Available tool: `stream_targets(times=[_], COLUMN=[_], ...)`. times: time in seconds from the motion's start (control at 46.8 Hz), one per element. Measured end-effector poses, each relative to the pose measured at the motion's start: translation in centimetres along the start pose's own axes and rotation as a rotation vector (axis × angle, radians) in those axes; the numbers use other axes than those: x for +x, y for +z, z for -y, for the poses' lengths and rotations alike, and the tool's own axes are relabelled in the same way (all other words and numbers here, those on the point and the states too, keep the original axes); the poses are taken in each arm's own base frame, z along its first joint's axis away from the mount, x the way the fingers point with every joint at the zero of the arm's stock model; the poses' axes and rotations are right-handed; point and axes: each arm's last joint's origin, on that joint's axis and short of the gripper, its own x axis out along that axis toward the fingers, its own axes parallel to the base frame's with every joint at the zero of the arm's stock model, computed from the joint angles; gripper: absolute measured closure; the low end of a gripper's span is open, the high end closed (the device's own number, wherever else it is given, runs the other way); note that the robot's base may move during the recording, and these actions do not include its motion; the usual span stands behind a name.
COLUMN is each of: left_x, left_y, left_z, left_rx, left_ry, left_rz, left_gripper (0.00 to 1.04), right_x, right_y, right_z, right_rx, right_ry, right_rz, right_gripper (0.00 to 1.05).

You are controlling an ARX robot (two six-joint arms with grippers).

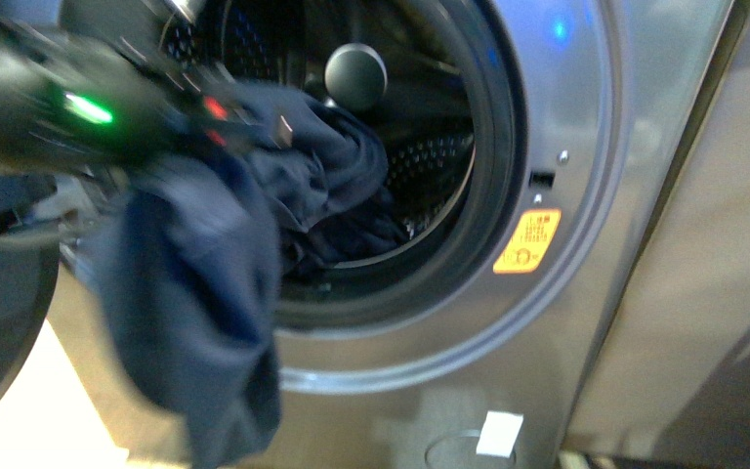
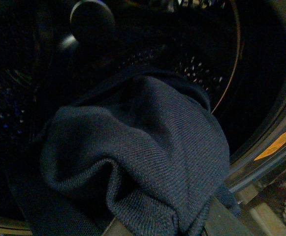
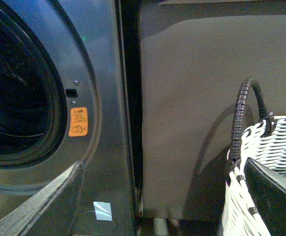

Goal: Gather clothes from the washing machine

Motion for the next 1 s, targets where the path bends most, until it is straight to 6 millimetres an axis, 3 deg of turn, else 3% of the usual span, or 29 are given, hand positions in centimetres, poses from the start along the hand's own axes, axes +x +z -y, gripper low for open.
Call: stream_targets(times=[0.213, 0.512, 0.833, 1.003], left_x=[-2.7, -3.3, -4.9, -4.8], left_y=[4.2, 10.1, 17.5, 21.8], left_z=[0.7, 1.5, 4.9, 6.9], left_rx=[0.026, 0.066, 0.088, 0.076], left_ry=[-0.027, -0.068, -0.169, -0.254], left_rz=[0.098, 0.212, 0.388, 0.460], left_gripper=[0.98, 0.98, 0.98, 0.98], right_x=[0.0, 0.0, 0.0, 0.0], right_y=[0.0, 0.0, 0.0, 0.0], right_z=[0.0, 0.0, 0.0, 0.0], right_rx=[0.000, 0.000, 0.000, 0.000], right_ry=[0.000, 0.000, 0.000, 0.000], right_rz=[0.000, 0.000, 0.000, 0.000], right_gripper=[0.08, 0.08, 0.08, 0.08])
